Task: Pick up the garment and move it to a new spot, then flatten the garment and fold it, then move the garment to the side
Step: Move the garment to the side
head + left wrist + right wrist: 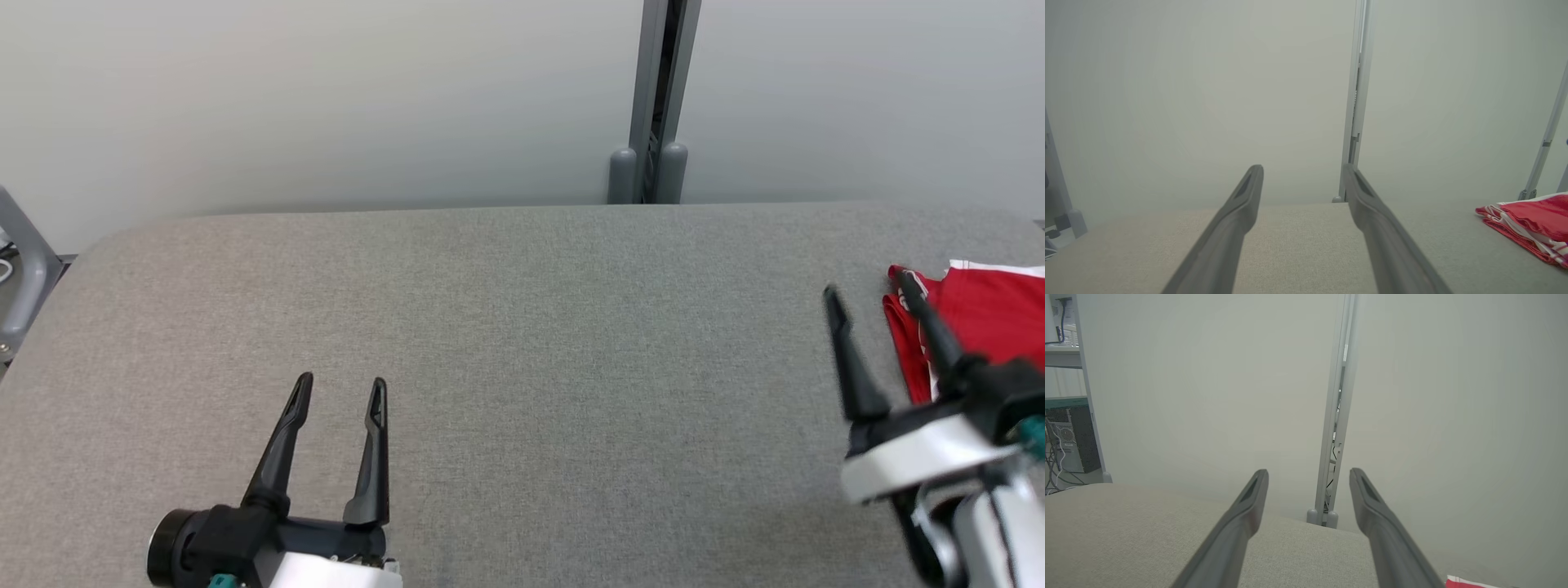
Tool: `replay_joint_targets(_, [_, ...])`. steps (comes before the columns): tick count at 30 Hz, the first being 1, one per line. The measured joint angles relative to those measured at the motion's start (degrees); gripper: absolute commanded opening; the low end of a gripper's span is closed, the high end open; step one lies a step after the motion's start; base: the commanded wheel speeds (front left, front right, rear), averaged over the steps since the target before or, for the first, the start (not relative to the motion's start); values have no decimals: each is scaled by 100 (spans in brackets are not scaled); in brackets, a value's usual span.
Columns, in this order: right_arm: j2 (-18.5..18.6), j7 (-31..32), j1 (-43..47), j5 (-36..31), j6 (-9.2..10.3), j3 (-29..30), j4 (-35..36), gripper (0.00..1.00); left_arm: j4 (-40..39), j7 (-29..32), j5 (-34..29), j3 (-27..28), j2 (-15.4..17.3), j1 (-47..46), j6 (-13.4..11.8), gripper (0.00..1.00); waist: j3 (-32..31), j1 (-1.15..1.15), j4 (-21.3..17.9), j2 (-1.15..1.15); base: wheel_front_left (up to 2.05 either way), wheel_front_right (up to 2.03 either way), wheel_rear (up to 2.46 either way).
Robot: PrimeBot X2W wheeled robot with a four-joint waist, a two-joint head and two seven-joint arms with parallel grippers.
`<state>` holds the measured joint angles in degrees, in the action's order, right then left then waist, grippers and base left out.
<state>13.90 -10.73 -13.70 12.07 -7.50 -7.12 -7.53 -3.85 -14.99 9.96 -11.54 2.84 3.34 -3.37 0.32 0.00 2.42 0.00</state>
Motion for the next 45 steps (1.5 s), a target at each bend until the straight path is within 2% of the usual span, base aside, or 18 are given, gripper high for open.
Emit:
replay_joint_targets(6, [-694, -346, 712, -458, 1, 144, -390, 100, -38, 0, 126, 202, -1, 221, -57, 100, -181, 0, 78, 0, 0, 0, 0])
replay_joint_targets(11, [-1013, -412, 1193, -834, 0, 300, -382, 100, -33, 0, 109, 280, -1, 441, -41, 100, -295, 0, 134, 0, 0, 0, 0])
replay_joint_targets(15, [-1072, -424, 1379, -968, 0, 333, -157, 100, 260, 1, 120, 205, -3, 597, 29, 100, -339, 0, 174, 0, 0, 0, 0])
replay_joint_targets(19, [-1092, -426, 1438, -1009, 0, 439, -32, 100, 208, 1, -145, 153, -1, 566, 118, 100, -349, 0, 212, 0, 0, 0, 0])
replay_joint_targets(34, [-1102, -426, 1521, -864, 0, 477, 94, 100, 254, 0, -97, 127, -1, 573, 37, 100, -344, 0, 215, 0, 0, 0, 0])
replay_joint_targets(39, [-1103, -426, 1522, -867, 0, 466, 92, 100, 465, 1, 85, 116, -2, 612, 274, 100, -337, 0, 207, 0, 0, 0, 0])
replay_joint_targets(43, [-1104, -426, 1522, -868, 0, 475, 105, 100, 488, 0, 225, 229, -2, 622, 345, 100, -330, 0, 205, 0, 0, 0, 0])
replay_joint_targets(45, [-1104, -426, 1522, -902, 0, 478, 130, 100, 453, 0, 357, 260, 3, 622, 489, 100, -327, 0, 206, 0, 0, 0, 0])
